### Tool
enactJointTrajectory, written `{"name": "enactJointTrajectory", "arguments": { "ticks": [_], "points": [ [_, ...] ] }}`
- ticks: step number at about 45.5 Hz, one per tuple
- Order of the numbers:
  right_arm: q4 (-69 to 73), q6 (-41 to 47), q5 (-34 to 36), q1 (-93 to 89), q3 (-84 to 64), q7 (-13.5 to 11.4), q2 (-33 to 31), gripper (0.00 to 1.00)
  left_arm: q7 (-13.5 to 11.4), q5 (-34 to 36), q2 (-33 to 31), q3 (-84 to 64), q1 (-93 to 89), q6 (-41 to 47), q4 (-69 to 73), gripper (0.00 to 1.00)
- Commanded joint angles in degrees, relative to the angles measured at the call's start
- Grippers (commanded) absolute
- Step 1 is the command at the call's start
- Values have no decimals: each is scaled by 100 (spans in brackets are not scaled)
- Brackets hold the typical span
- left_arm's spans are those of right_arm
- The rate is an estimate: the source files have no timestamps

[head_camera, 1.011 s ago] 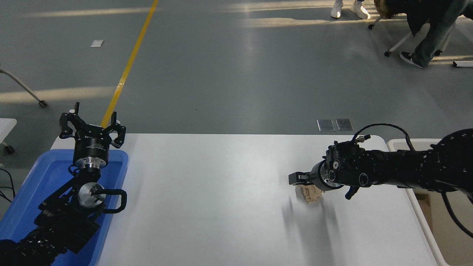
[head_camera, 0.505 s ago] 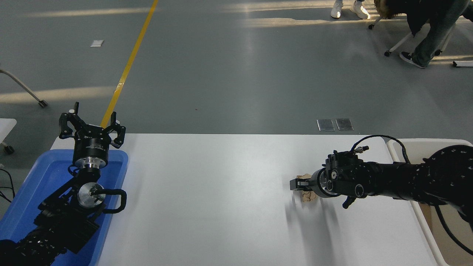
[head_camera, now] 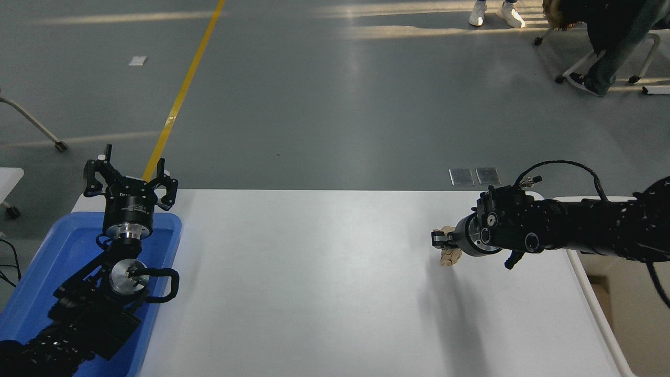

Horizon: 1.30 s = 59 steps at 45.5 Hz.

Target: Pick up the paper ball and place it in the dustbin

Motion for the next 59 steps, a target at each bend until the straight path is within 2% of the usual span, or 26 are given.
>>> {"name": "enactJointTrajectory", "arguments": {
  "ticks": [1, 5, 8, 11, 22, 36, 48, 53, 59],
  "points": [
    [2137, 1099, 221, 3104, -1057, 248, -1228, 0, 0, 1, 7, -9, 25, -7, 0, 99],
    [2270, 2101, 651, 4335, -1541, 599, -1255, 0, 0, 1, 7, -9, 16, -7, 0, 99],
    [2253, 2699, 1011, 5048, -1822, 731, -1211, 0, 0, 1, 7, -9, 16, -7, 0, 99],
    [2235, 2974, 1074, 5392, -1920, 749, -1193, 0, 0, 1, 7, -9, 25, -7, 0, 99],
    [2270, 2974, 1083, 5551, -1937, 732, -1044, 0, 0, 1, 7, -9, 25, -7, 0, 99],
    [2183, 2843, 951, 4901, -2025, 591, -991, 0, 0, 1, 7, -9, 25, -7, 0, 99],
    [1700, 1981, -270, 4190, -3193, 574, -1280, 0, 0, -8, 7, -9, 16, -7, 0, 99],
    [1296, 1981, -779, 3830, -3299, 600, -1851, 0, 0, -17, 7, -9, 16, 2, 0, 99],
    [549, 1823, -2079, 3162, -3221, 635, -2625, 0, 0, -17, 7, -9, 16, 2, 0, 99]
  ]
}}
